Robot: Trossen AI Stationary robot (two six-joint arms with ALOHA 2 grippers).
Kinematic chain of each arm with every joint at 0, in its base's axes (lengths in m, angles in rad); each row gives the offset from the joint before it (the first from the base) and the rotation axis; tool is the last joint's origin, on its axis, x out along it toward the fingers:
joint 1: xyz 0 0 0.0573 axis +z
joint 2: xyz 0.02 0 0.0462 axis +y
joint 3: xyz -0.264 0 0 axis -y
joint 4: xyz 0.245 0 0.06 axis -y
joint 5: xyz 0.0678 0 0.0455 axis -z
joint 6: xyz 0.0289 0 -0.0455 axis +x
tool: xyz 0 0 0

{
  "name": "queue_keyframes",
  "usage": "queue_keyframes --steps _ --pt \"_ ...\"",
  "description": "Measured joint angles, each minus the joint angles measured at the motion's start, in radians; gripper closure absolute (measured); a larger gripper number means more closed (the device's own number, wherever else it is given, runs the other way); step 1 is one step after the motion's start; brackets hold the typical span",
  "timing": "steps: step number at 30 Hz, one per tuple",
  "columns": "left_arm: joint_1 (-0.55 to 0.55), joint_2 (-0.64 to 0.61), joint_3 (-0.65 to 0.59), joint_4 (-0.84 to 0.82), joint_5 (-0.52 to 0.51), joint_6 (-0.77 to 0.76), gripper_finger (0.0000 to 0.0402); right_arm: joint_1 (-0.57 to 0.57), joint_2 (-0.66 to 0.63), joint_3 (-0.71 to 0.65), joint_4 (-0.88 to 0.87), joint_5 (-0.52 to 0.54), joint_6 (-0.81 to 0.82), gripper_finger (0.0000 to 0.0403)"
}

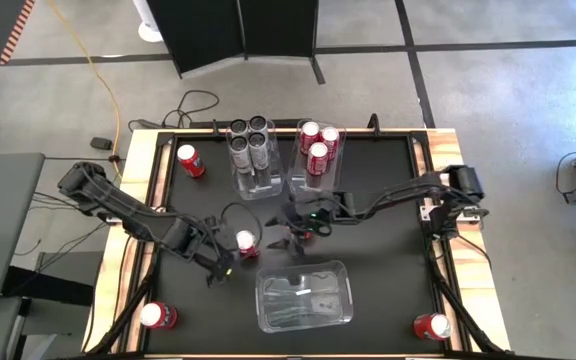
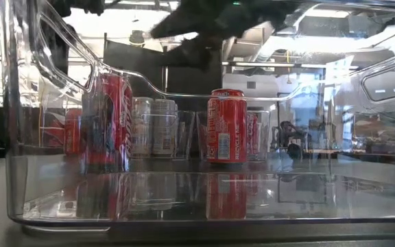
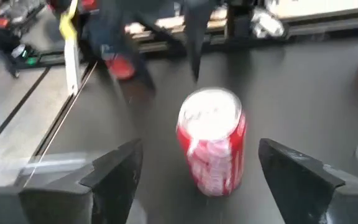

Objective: Sort soda cans
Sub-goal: Put the red soda can into the top right transparent bin

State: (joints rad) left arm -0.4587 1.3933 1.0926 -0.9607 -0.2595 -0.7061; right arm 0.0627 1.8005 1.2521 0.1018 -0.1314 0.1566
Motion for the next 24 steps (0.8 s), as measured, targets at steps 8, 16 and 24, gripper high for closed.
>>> queue_keyframes --steps 8,16,24 --pt "0.008 -0.013 -0.098 0.1 -0.026 0.075 0.0189 -0.029 0.139 0.158 -0.051 -0.067 -0.041 0.0006" --pt "0.015 -0.019 -0.114 0.127 -0.026 0.162 0.0189 -0.041 0.245 0.251 -0.095 -0.106 -0.089 0.0004" --pt "0.041 -0.019 -0.114 0.162 -0.033 0.205 0.0189 -0.056 0.314 0.285 -0.092 -0.111 -0.103 0.0003"
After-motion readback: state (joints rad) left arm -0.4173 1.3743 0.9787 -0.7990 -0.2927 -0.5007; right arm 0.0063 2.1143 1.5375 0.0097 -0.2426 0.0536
